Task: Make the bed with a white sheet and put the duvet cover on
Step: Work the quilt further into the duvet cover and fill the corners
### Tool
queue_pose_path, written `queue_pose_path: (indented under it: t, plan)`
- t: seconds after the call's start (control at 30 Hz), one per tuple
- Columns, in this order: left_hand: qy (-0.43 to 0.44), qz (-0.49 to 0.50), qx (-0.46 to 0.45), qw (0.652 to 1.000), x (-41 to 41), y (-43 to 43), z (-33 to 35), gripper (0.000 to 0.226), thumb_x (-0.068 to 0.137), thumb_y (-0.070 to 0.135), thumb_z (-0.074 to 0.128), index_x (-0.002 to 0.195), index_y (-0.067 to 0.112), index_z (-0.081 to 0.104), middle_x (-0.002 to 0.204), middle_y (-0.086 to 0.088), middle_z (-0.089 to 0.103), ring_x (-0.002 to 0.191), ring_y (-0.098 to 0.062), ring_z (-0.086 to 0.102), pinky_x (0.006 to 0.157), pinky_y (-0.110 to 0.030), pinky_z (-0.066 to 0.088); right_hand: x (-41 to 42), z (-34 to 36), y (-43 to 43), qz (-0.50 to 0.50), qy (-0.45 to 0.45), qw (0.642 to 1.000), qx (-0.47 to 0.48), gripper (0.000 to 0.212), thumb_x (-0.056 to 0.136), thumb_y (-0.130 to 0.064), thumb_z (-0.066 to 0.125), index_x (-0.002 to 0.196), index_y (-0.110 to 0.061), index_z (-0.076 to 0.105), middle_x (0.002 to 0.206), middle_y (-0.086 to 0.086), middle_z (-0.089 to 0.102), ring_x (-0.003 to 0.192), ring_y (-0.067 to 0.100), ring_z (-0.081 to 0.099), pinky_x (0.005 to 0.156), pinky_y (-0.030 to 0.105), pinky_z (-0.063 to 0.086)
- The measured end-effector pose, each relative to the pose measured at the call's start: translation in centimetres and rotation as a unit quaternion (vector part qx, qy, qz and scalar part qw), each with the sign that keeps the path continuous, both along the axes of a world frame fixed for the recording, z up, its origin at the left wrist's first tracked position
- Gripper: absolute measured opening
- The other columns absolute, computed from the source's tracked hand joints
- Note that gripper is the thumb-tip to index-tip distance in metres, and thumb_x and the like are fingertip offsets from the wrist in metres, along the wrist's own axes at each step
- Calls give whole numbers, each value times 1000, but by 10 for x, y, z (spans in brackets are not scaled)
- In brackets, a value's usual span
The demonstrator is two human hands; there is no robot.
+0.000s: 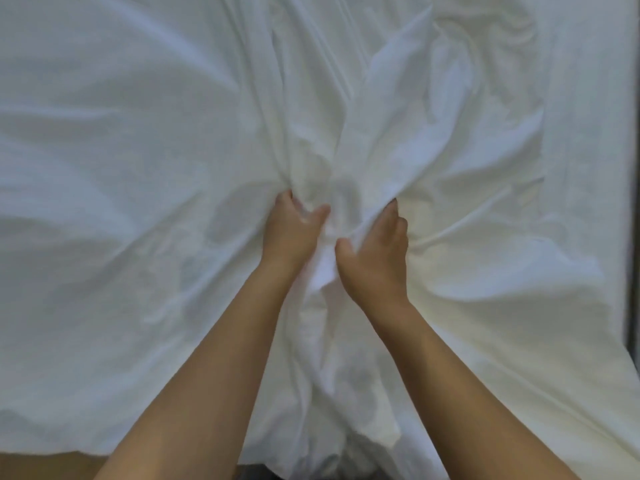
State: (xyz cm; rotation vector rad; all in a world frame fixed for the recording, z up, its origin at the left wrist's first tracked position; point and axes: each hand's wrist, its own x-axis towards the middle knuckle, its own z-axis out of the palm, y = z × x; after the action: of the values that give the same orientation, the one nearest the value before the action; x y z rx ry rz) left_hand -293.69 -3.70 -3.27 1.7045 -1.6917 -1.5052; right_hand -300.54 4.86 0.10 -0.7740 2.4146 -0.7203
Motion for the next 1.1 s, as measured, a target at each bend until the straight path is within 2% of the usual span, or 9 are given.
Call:
queue_pose_path:
  t: [0.1,0.17,0.27,0.4,0.5,0.6,0.73,0.9,1.1]
  plan:
    - [52,126,61,989,-1,-17,6,29,96,15,44,67,11,46,67,-1,46,73,-18,46,61,-24,34,0,5,-5,3,109,994,-6,87,78,-15,60,148,-3,10,139,18,30,123,34,32,100,39,29]
    - [143,214,132,957,20,-32,19,24,96,15,45,79,4,57,77,-10,56,76,-22,53,66,-31,42,8,11,-15,35,167,985,-39,85,78,-17,64,147,-1,17,143,22,29,128,37,29,106,44,25]
    - [204,135,170,955,60,-42,49,29,92,32,54,96,8,69,90,-7,72,83,-23,69,70,-33,55,35,15,-46,162,157,974,-33,72,85,-31,61,145,-8,29,147,19,27,136,34,23,112,46,16]
    - [4,75,2,997,136,-64,60,7,79,18,69,81,11,69,81,-11,71,74,-27,68,67,-40,55,78,12,-83,288,55,956,14,74,89,-47,51,149,-21,17,153,12,18,140,27,14,115,43,12]
    - [-182,226,-132,948,243,-109,58,14,74,16,58,80,4,61,76,-21,56,70,-22,52,63,-46,46,97,6,-96,347,55,936,38,76,90,-52,47,150,-24,10,155,10,12,142,26,9,114,43,10]
    - [-340,266,-123,894,300,-120,47,20,80,13,49,95,1,53,93,-30,55,88,-37,58,74,-47,43,111,-2,-98,391,69,915,69,76,90,-52,46,150,-24,9,156,9,10,143,26,7,115,45,9]
    - [-296,175,-129,930,241,-98,25,45,86,16,54,127,0,43,125,-28,47,115,-43,46,93,-46,38,124,-12,-98,414,52,904,94,77,90,-51,47,150,-25,7,157,8,9,143,25,5,116,44,9]
    - [-286,60,-173,941,184,-73,5,83,73,58,65,139,15,37,136,-14,39,122,-32,38,98,-43,34,125,-18,-103,426,55,898,90,79,88,-46,53,150,-18,13,155,12,13,142,28,10,114,40,12]
    - [-373,-14,-209,904,172,-75,-14,27,96,34,46,111,15,59,117,-4,52,115,-26,41,94,-38,30,122,-22,-100,422,49,899,105,72,90,-35,53,149,-15,16,156,12,11,142,27,9,113,38,13]
